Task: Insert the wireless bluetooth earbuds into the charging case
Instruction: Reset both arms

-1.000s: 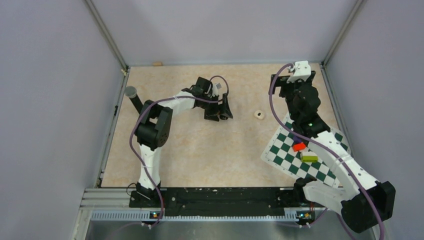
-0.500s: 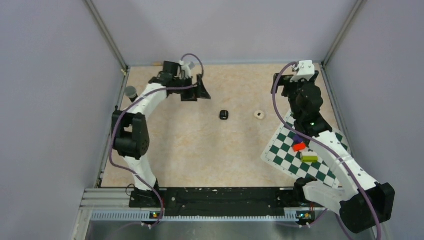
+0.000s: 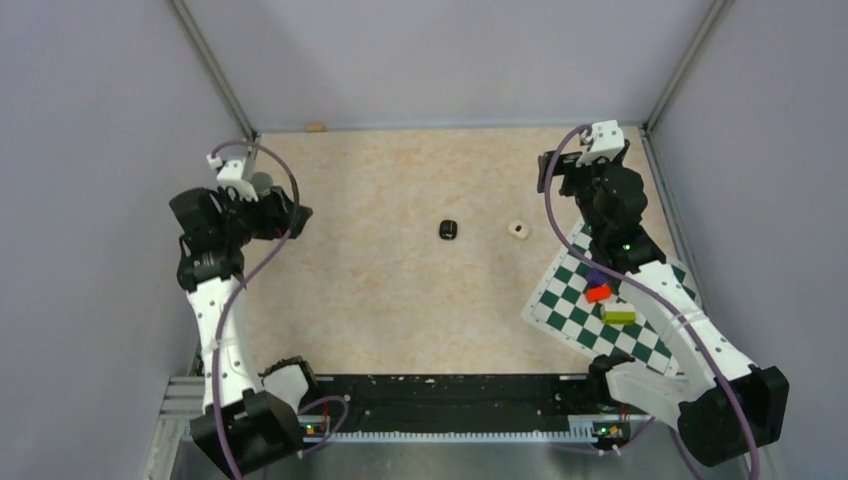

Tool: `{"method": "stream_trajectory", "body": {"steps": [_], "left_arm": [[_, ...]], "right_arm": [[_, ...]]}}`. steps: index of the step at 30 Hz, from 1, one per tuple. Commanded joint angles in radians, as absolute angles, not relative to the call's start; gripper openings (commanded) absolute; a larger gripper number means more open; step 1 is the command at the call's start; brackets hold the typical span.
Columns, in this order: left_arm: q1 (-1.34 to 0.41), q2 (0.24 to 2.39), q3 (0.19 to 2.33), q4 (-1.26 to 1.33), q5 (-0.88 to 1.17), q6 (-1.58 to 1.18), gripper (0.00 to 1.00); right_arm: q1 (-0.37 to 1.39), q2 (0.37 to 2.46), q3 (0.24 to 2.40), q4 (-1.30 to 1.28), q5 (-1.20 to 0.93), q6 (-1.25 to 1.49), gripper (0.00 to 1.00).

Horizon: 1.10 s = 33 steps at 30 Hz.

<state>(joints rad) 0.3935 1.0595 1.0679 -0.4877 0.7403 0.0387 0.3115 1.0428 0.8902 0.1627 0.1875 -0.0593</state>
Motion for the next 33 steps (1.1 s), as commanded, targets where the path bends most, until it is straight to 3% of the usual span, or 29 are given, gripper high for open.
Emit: {"method": "stream_trajectory", "body": {"steps": [1,9,16,26,33], "left_arm": [[0.414,0.945,0.830,-0.232,0.768,0.018,0.99],[0.403,0.915,0.896,-0.326,0.785,0.076,0.99],[0.037,0.972,1.014,-0.517,0.362,0.295,0.99],[0.005,0.693,0.990,-0.639,0.599,0.350,0.99],[0.031,0.687,0.879,-0.469,0.532,0.235,0.99]], "right_arm": [[0.304,1.040,0.912,0.175,0.063,-0.088,0.99],[0.304,0.906,0.966,0.060,-0.109,-0.132,0.99],[0.304,0.741,1.064,-0.182,-0.153,-0.097,0.99],[0.316,0.557,0.872,-0.227,-0.196,-0.120,0.99],[0.354,0.538,0.766,-0.149,-0.183,-0.190,0.99]]}}
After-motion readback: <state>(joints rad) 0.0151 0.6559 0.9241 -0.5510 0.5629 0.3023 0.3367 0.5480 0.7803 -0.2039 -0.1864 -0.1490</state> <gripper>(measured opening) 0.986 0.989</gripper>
